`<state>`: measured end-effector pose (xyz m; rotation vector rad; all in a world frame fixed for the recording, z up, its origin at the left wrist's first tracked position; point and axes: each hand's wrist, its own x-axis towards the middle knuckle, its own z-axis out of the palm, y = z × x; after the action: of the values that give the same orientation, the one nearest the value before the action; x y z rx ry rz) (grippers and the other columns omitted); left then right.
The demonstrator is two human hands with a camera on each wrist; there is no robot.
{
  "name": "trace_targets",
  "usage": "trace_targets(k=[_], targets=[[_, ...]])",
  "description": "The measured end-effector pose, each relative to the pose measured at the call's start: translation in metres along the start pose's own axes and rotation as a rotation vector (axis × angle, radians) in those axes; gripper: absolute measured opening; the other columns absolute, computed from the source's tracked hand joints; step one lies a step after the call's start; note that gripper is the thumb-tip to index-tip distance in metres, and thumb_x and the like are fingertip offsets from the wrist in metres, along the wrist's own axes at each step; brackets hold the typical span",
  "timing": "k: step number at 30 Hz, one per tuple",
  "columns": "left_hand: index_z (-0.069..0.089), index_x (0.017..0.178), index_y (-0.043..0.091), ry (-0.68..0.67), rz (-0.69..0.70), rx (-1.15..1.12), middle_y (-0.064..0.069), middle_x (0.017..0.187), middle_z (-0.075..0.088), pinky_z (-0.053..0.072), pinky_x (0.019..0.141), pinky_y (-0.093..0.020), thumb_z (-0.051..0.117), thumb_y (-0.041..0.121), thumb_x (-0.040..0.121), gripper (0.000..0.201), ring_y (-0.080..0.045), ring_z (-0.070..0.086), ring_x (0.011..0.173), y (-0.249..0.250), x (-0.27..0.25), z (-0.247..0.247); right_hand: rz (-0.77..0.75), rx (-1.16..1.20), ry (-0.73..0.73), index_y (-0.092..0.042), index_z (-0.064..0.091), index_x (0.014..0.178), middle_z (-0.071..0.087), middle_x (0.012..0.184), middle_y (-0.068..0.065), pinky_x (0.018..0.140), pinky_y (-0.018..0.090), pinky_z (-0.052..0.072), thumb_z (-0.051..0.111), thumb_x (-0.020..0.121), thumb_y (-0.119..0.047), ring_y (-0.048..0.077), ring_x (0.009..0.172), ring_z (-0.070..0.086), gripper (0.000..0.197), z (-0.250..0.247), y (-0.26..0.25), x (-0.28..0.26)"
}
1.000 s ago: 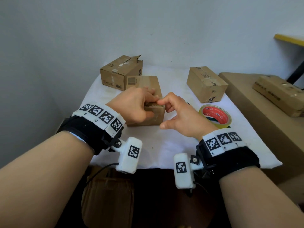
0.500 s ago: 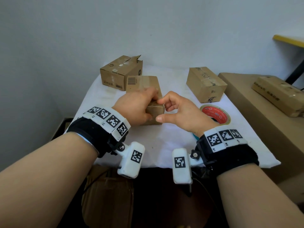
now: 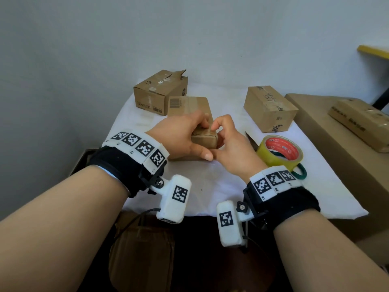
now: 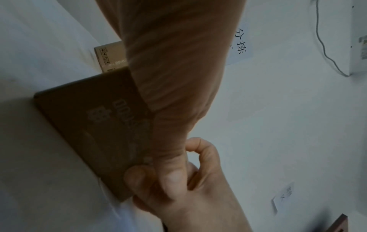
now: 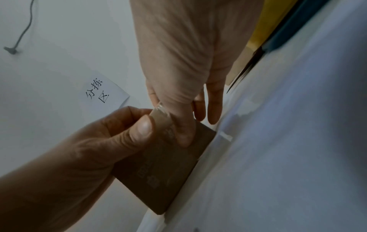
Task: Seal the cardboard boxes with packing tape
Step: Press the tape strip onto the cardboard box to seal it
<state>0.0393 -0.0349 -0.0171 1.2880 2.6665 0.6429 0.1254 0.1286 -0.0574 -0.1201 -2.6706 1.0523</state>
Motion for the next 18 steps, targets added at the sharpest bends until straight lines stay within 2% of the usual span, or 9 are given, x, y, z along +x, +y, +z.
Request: trace_targets(k=[2,5,8,10,11,13,14,16,18], targets=[[0.05,0.125,0.024,0.054,-0.002,0.013,0.007,0.135,0.059,0.048,0.094,-0.039,0.085,0.057,0.065,0.077,-0.017,0.059,0.115,0.0,0.001,0.004,-0.002,-0.019,-0.02,-0.026,0.04,0.115,0.064,0.088,0.008,0.074,0.038,0.053,0.08,0.082,-0.014,0.024,0.08,0.064,0.054,-0.003,-0.001,0.001],[0.051,0.121,0.026,0.118,-0.006,0.043,0.007,0.134,0.061,0.049,0.093,-0.04,0.084,0.048,0.07,0.065,-0.019,0.061,0.113,-0.002,0.003,0.01,0.036,0.047,-0.102,-0.03,0.044,0.113,0.064,0.093,0.013,0.084,0.047,0.055,0.083,0.081,-0.015,0.03,0.085,0.065,0.053,-0.015,-0.001,0.001],[0.051,0.119,0.028,0.139,-0.004,0.06,0.006,0.135,0.061,0.05,0.092,-0.042,0.079,0.043,0.077,0.053,-0.02,0.062,0.113,-0.001,0.004,0.012,0.061,0.182,-0.084,-0.03,0.055,0.107,0.065,0.094,0.016,0.082,0.046,0.055,0.085,0.081,-0.02,0.026,0.076,0.064,0.042,-0.021,0.0,0.001],[0.051,0.119,0.028,0.129,-0.001,0.07,0.006,0.135,0.06,0.049,0.092,-0.042,0.079,0.041,0.076,0.053,-0.02,0.062,0.113,0.0,0.005,0.012,0.045,0.194,0.006,-0.023,0.062,0.102,0.065,0.086,0.008,0.079,0.039,0.053,0.085,0.081,-0.019,0.015,0.072,0.059,0.032,-0.018,0.002,0.002],[0.051,0.119,0.028,0.119,-0.003,0.072,0.007,0.135,0.06,0.049,0.092,-0.042,0.08,0.039,0.076,0.053,-0.02,0.061,0.113,0.001,0.005,0.011,0.032,0.183,0.041,-0.021,0.064,0.098,0.063,0.085,0.003,0.078,0.032,0.051,0.085,0.081,-0.017,0.012,0.073,0.057,0.028,-0.016,0.002,0.003],[0.05,0.12,0.028,0.092,-0.011,0.07,0.006,0.136,0.06,0.049,0.093,-0.041,0.08,0.035,0.076,0.053,-0.02,0.06,0.113,0.0,0.005,0.009,0.016,0.139,0.066,-0.022,0.064,0.094,0.063,0.088,0.0,0.075,0.018,0.045,0.083,0.082,-0.015,0.012,0.079,0.056,0.024,-0.013,0.001,0.003],[0.05,0.12,0.029,0.073,-0.013,0.063,0.005,0.136,0.06,0.049,0.094,-0.041,0.079,0.032,0.077,0.053,-0.02,0.06,0.114,-0.002,0.005,0.006,0.012,0.117,0.063,-0.025,0.063,0.093,0.064,0.091,0.001,0.076,0.017,0.044,0.082,0.082,-0.014,0.015,0.084,0.058,0.024,-0.013,0.001,0.003],[0.05,0.12,0.03,0.019,-0.018,0.005,0.007,0.138,0.058,0.048,0.098,-0.041,0.076,0.028,0.076,0.051,-0.018,0.058,0.119,-0.005,0.004,0.001,0.01,0.102,0.027,-0.031,0.061,0.093,0.066,0.096,0.004,0.085,0.024,0.048,0.08,0.083,-0.011,0.018,0.089,0.061,0.029,-0.017,0.0,0.002],[0.054,0.116,0.032,-0.027,-0.022,-0.132,0.011,0.142,0.054,0.044,0.106,-0.04,0.07,0.037,0.072,0.046,-0.011,0.053,0.128,-0.008,0.003,-0.004,0.018,0.144,-0.024,-0.032,0.06,0.095,0.067,0.097,0.007,0.089,0.035,0.052,0.081,0.082,-0.008,0.015,0.086,0.061,0.034,-0.02,-0.001,0.002]])
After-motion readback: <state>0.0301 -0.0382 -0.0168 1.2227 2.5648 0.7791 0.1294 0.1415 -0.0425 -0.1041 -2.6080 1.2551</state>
